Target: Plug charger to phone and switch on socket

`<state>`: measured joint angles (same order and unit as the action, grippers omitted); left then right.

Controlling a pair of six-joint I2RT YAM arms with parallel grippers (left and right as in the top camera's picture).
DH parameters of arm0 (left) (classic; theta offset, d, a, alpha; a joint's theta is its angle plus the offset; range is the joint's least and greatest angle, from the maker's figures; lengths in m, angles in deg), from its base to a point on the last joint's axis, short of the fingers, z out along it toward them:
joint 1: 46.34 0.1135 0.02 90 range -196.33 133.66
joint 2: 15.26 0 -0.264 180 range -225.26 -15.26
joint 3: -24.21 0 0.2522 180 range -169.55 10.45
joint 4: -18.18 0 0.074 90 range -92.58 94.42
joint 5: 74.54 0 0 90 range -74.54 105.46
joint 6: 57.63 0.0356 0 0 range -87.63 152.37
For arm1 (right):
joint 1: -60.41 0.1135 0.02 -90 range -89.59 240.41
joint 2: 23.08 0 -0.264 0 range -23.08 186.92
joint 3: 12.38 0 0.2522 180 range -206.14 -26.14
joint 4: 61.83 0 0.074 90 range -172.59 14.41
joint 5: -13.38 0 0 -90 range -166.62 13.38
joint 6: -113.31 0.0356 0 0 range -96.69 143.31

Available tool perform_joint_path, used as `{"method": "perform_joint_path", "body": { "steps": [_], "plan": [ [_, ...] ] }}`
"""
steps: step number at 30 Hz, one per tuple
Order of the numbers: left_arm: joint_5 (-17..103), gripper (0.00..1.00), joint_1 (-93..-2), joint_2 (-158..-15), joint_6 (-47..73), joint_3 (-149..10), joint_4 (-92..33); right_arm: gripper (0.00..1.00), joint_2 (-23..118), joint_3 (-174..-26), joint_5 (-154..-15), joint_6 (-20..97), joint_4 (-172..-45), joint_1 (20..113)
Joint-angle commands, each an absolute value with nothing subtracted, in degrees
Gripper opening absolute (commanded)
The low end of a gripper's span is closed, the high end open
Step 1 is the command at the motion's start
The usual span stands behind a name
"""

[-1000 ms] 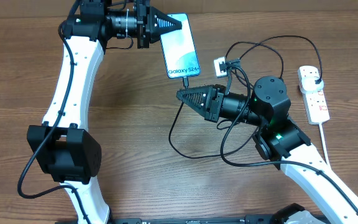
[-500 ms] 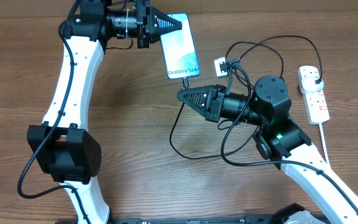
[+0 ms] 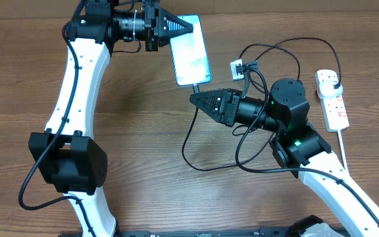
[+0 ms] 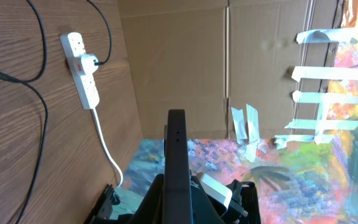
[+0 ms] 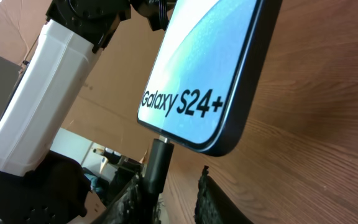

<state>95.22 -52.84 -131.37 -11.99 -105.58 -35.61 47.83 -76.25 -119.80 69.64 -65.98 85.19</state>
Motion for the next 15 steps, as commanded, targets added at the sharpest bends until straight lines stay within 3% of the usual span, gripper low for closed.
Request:
{"method": "perform_joint_path", "body": {
  "steps": [1, 12, 15],
  "plan": [
    [100.14, 0.04, -52.31, -128.86, -11.31, -106.32, -35.78, 0.31, 48.1, -76.44, -117.24, 69.29, -65.81, 84.16],
    [90.15, 0.04, -51.59, -129.6, -4.51, -106.25, -36.57, 0.75, 48.1, -76.44, -117.88, 68.85, -65.79, 84.16],
    [86.68, 0.04, -51.59, -130.02, -0.73, -106.25, -39.57, 0.82, 48.1, -76.44, -117.86, 68.24, -65.81, 84.16]
  ]
}}
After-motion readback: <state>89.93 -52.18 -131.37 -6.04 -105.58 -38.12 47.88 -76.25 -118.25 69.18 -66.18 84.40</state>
